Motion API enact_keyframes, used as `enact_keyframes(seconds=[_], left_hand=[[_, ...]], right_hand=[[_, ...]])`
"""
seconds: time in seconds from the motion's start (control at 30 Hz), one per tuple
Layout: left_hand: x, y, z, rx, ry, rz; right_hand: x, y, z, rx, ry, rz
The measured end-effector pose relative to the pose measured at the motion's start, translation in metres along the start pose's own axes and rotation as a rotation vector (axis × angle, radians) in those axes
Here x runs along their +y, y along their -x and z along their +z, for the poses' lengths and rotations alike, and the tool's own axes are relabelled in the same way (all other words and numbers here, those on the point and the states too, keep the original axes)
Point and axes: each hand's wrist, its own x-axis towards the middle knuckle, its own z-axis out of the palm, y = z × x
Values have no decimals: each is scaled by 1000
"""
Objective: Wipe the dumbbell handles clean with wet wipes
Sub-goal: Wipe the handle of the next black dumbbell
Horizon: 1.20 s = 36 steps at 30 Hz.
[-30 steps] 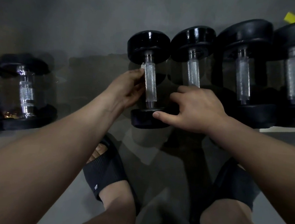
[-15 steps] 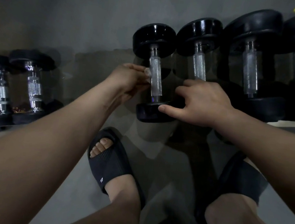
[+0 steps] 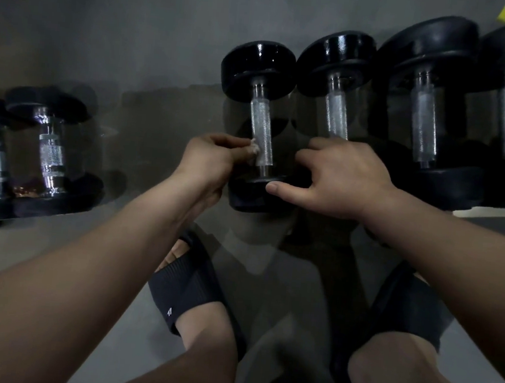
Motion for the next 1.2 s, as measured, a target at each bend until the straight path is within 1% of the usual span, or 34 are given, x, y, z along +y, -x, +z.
enact_keyframes(seconds=[0.07,0.17,0.23,0.3,0.4,0.43,0.5,0.63,0.73,0.87,1.07,1.13,1.2], left_hand=[[6,0,5,-5,76,0],[17,-15,12,90,46,81],[22,-21,14,123,48,128],[18,-17,12,90,-24,138],[3,5,6,4,-217,102],[1,8,6,7,-251,106],[6,3,9,71,-282,158],[27,-26,21,181,-184,279],[22,-21,21,173,-181,316],[2,-4,15,139,-266,278],[26,-27,23,178,-167,306],[21,-22,22,180,-204,338],[13,-14,21,184,-315,371]], right_hand=[[0,0,-1,-6,6,0],[-1,1,-2,-14,5,6],[-1,1,-3,-10,4,8],[-1,1,-2,-15,5,3],[0,1,-1,-15,2,-7],[0,1,-2,-13,4,-7],[0,1,-2,-14,6,-4],[-1,1,-2,-10,10,5],[-3,1,-2,-9,11,7],[-2,1,-2,-9,21,3],[-2,1,-1,6,9,4],[-2,1,-1,6,9,0],[-2,1,-1,9,15,-1]])
